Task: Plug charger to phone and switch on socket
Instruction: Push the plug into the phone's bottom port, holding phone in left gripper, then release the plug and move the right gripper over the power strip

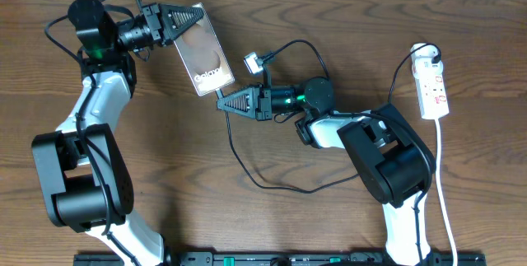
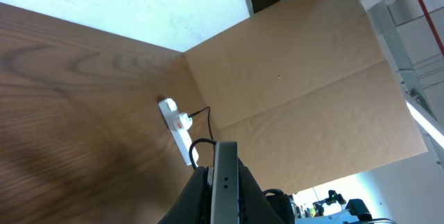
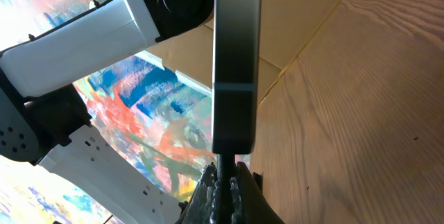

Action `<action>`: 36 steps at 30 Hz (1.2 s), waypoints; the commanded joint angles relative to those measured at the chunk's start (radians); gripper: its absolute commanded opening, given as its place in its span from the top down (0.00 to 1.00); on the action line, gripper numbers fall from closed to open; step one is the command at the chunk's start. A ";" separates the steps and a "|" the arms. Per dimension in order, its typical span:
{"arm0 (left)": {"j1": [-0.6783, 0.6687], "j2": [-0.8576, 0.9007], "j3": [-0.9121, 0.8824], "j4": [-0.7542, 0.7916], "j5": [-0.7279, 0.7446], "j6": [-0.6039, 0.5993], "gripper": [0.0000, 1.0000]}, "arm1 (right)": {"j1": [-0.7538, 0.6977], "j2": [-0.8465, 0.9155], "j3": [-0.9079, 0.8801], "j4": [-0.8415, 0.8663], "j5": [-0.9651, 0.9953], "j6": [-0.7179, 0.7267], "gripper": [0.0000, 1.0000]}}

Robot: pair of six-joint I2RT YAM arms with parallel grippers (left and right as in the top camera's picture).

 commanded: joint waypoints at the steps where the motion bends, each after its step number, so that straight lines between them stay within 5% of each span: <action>1: -0.018 -0.019 0.013 0.001 0.100 0.018 0.93 | -0.010 -0.006 0.014 0.015 0.154 0.005 0.98; 2: -0.018 -0.019 0.013 0.001 0.100 0.018 0.93 | -0.010 -0.006 0.014 0.014 0.151 0.005 0.85; 5: -0.012 -0.019 0.013 0.001 0.098 0.018 0.93 | -0.010 -0.006 0.014 0.014 0.138 0.005 0.16; 7: 0.000 -0.019 0.013 0.001 0.092 0.018 0.92 | -0.010 -0.006 0.014 0.014 0.126 0.005 0.01; 18: 0.114 -0.019 0.013 0.001 0.119 -0.007 0.92 | -0.035 -0.006 0.014 0.013 0.094 -0.012 0.01; 23: 0.175 -0.019 0.013 0.001 0.130 -0.051 0.92 | -0.136 -0.006 0.014 -0.130 0.081 -0.022 0.01; 30: 0.195 -0.019 0.013 0.001 0.130 -0.066 0.93 | -0.230 -0.083 0.014 -0.724 0.176 -0.240 0.01; 36: 0.195 -0.019 0.013 0.001 0.130 -0.065 0.93 | -0.233 -0.316 0.014 -1.204 0.391 -0.517 0.01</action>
